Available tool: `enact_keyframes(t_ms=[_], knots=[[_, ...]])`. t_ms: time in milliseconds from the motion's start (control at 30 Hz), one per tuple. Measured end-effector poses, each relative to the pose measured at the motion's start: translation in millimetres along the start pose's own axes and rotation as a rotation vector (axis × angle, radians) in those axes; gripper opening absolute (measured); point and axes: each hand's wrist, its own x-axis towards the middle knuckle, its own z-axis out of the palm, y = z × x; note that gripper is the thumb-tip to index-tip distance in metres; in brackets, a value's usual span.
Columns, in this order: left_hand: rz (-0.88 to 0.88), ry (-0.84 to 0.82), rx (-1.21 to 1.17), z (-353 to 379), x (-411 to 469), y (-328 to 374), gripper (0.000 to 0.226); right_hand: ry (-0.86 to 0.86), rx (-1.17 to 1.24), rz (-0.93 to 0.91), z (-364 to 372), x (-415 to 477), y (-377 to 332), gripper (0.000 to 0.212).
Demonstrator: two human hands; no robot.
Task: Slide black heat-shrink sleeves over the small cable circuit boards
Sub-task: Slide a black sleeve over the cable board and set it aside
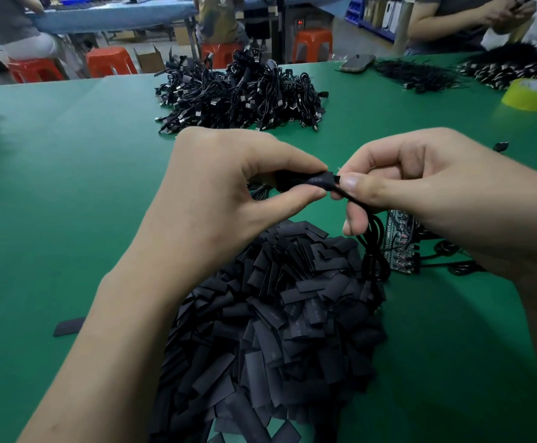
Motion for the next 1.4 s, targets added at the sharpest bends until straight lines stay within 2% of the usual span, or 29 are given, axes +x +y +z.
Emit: enact_keyframes(t_ms=[633, 800, 1133, 1400], knots=[[0.006, 0.013, -0.031, 0, 0, -2, 0.016, 0.022, -0.028, 0.013, 0, -3, -5, 0.018], [0.052, -0.002, 0.071, 1, -1, -8, 0.018, 0.04, -0.089, 0.003, 3, -5, -8, 0.019], [0.087, 0.091, 0.054, 7, -3, -9, 0.017, 0.045, -0.057, -0.01, 1, -6, -8, 0.02], [0.103, 0.076, 0.066, 11, -2, -7, 0.016, 0.053, -0.118, -0.004, -1, -6, -6, 0.017]])
